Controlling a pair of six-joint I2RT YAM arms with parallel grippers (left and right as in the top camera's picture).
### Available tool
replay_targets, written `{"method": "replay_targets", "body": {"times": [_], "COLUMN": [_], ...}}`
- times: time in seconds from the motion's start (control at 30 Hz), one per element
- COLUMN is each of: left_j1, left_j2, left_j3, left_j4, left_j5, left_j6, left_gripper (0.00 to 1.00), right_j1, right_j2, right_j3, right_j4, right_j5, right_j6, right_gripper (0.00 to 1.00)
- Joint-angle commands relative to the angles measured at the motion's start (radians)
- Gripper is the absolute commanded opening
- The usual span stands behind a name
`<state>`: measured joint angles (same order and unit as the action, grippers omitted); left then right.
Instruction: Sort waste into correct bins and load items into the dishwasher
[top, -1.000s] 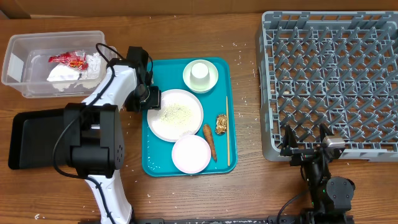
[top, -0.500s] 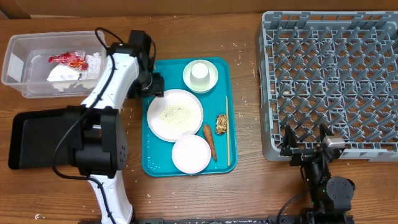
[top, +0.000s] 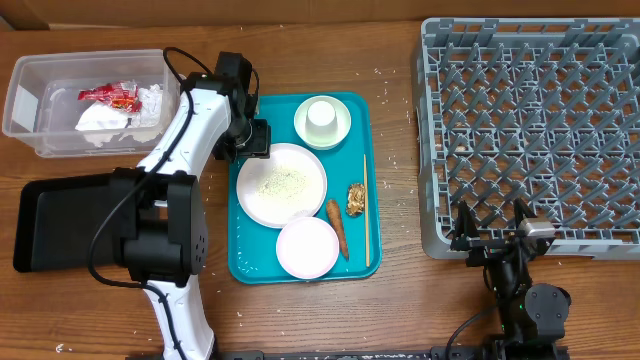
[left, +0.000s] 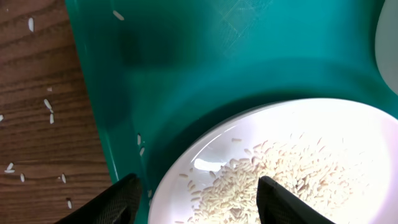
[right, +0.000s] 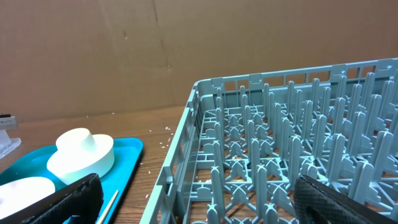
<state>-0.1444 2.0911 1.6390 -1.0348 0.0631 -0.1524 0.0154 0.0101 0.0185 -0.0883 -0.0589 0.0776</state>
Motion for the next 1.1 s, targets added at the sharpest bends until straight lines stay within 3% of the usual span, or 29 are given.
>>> {"method": "replay_targets", "body": {"times": [0.0,0.33,0.7,0.8,0.9,1.07], "left_j1": [0.0,0.0,-0.003,-0.005,-0.019,-0.069], "left_j2": [0.014,0.012,-0.006,-0.006,-0.006,-0.006], "left_j3": [-0.01,-0.053,0.238,0.25,0.25,0.25], "left_j4": [0.005,0.041,-0.018,0.03,0.071,0.078], "left_j5": [-0.014,-0.013,0.069,0.098,0.264,0.217], "left_j6": [0.018,0.018,-0.061,-0.097,-0.098,-0.094], "left_gripper": [0.63,0.63,0.63,0.62,0.62,0.62], "right_j1": [0.007,0.007,0.007,0.007,0.007,0.007], "right_j2": [-0.007,-0.007,-0.007,-0.007,-0.007,-0.007], "right_j3": [-0.01,-0.01,-0.01,-0.01,-0.01,-0.01], "right_j4": [0.007,0.007,0.007,0.007,0.007,0.007], "right_j5": [0.013,0.013,0.013,0.013,0.013,0.013], "right_j6": [0.0,0.0,0.0,0.0,0.0,0.0], "right_gripper": [1.0,1.0,1.0,1.0,1.0,1.0]}}
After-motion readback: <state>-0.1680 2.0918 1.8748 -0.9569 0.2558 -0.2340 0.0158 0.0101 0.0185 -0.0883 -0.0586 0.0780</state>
